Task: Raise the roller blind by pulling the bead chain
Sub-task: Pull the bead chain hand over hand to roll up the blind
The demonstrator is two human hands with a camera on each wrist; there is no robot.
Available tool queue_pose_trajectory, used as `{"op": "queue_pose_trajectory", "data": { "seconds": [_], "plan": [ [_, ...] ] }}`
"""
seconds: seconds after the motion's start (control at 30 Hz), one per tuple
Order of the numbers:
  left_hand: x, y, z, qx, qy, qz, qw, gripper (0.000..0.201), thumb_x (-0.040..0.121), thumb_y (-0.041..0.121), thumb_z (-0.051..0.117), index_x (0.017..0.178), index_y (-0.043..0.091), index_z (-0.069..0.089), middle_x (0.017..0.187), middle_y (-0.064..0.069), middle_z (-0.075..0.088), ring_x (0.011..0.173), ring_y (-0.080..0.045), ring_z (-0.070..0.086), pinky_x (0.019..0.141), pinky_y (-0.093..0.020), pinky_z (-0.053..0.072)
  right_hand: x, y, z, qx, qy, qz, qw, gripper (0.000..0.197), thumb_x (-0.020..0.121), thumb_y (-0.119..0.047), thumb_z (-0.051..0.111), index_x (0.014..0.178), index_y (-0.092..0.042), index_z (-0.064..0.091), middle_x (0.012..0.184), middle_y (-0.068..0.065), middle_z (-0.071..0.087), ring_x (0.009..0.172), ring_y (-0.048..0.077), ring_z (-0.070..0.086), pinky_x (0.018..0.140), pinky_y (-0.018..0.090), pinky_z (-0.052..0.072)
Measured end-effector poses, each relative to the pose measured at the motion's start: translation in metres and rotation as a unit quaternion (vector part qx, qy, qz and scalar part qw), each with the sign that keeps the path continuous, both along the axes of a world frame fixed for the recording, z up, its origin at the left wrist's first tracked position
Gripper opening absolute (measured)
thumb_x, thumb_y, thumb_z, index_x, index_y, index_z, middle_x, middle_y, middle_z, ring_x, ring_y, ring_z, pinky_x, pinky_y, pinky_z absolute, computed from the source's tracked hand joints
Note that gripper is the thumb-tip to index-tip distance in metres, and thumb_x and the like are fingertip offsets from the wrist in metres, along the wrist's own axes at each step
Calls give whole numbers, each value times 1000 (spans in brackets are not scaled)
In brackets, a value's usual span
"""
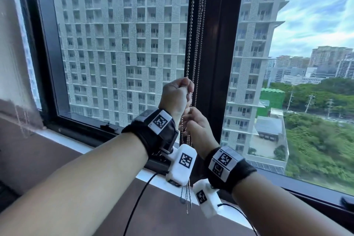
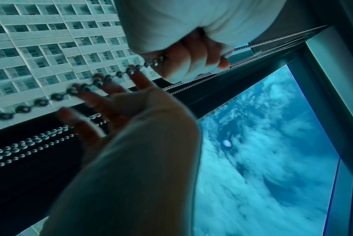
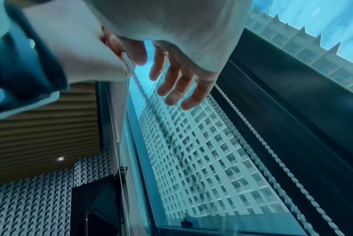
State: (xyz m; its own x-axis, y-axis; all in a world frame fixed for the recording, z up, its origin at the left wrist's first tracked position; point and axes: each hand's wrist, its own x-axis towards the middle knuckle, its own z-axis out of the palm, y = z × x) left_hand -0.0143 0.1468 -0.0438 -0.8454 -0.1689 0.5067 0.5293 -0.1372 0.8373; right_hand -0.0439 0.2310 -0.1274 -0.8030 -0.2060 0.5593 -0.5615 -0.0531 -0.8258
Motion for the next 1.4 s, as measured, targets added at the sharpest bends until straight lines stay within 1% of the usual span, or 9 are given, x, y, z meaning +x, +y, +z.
{"op": "queue_pose_trajectory", "data": {
  "seconds": [0.1,0.23,0.37,0.5,0.67,0.93,1.1,1.27,1.4],
  "plan": [
    [1,-1,-11,3,-14,-5,1000,40,94,3,34,59,16,48,44,3,33,32,-8,23,38,-17,14,-1,2,18,-52,32,5,998,35,66,-4,40,89,-17,63,71,-5,62,70,18,54,62,28,45],
    [4,-3,-28,-2,-46,12,999,38,93,3,37,59,17,49,47,0,34,33,-9,25,37,-18,17,3,1,54,-80,38,0,996,34,68,-6,41,93,-2,65,77,12,60,67,15,56,59,28,48],
    [9,-5,-48,8,-62,-21,998,37,90,-4,35,60,14,47,50,-4,32,32,-8,23,36,-18,12,9,-4,87,-28,56,-15,998,30,69,-8,41,84,-4,67,74,10,62,66,15,55,56,21,45],
    [16,-8,-71,-27,-71,-21,997,39,89,-6,32,61,14,49,50,-2,34,38,-10,22,43,-30,9,17,-10,102,-40,30,44,998,27,96,-19,38,83,-7,59,59,5,51,49,17,45,45,24,36],
    [18,-5,-89,-49,-49,-22,997,38,90,-9,34,60,10,46,48,3,38,40,-7,26,42,-24,15,22,-23,91,-87,-18,57,994,48,104,-41,35,60,-22,29,54,3,22,34,10,19,38,17,16],
    [20,-15,-99,-46,-93,-37,994,54,97,1,38,52,23,58,50,-1,36,41,-10,24,39,-22,17,18,-33,72,-98,11,47,994,50,104,-36,37,57,-21,27,51,1,21,35,8,19,36,16,15],
    [17,-16,-84,-28,-102,2,994,32,97,7,38,67,7,50,50,1,56,45,-11,49,50,-24,38,15,-32,67,-84,32,22,996,53,103,-40,38,54,-22,29,49,-1,24,35,8,22,37,17,19],
    [12,-22,-54,-18,-75,25,997,33,93,7,39,61,8,49,49,5,55,46,-10,51,49,-20,43,12,-27,54,-66,52,-26,996,55,103,-39,39,51,-18,35,43,-4,34,36,9,33,42,25,29],
    [9,-24,-29,-51,-31,47,997,37,90,20,45,81,-12,61,78,-23,62,70,-26,61,67,-36,52,14,-21,45,-74,56,-12,996,56,106,-27,36,52,-16,44,37,-12,45,34,-1,41,38,15,32]
  ]
}}
